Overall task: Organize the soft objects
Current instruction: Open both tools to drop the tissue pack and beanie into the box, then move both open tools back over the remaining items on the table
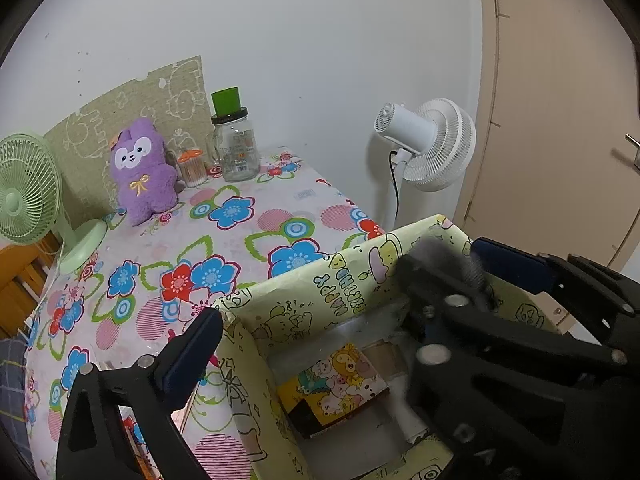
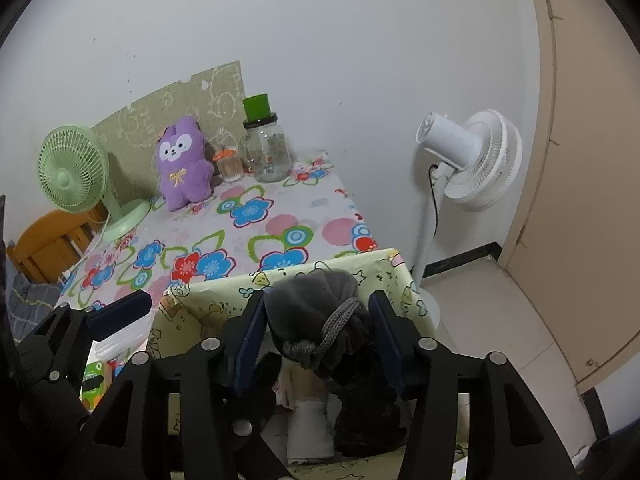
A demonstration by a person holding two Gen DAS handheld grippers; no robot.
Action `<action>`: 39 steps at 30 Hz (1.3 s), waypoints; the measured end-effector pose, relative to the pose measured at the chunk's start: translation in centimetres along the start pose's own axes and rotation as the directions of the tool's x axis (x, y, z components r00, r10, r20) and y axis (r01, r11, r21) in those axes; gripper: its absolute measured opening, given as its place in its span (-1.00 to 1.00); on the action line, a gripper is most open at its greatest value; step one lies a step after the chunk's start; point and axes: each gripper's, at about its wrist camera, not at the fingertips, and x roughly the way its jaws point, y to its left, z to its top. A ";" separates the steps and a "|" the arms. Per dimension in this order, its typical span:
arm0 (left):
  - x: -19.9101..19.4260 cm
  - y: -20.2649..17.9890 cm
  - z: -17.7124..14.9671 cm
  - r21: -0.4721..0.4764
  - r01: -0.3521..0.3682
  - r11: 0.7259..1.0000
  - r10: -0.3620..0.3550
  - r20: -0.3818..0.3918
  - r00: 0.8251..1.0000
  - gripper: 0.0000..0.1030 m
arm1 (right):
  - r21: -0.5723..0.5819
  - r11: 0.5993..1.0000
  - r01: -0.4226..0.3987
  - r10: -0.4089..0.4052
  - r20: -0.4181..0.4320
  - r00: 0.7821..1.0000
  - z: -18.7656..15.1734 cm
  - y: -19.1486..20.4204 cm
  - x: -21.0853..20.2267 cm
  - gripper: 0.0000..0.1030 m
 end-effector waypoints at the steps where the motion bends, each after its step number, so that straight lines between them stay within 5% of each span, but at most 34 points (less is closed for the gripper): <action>1: 0.0 -0.1 0.0 0.005 0.001 1.000 -0.001 -0.002 1.000 0.99 | 0.002 1.000 0.000 0.000 0.001 1.000 0.0 0.0 0.0 0.30; 3: 0.0 0.0 0.0 0.004 -0.007 1.000 0.007 -0.004 1.000 0.99 | 0.006 1.000 -0.002 0.002 0.015 1.000 -0.1 0.0 -0.1 0.58; 39: -4.3 2.9 -2.8 -0.012 -0.040 0.999 0.040 0.034 0.999 0.99 | -0.024 0.999 0.024 -0.023 0.032 0.999 -2.0 4.5 -3.4 0.67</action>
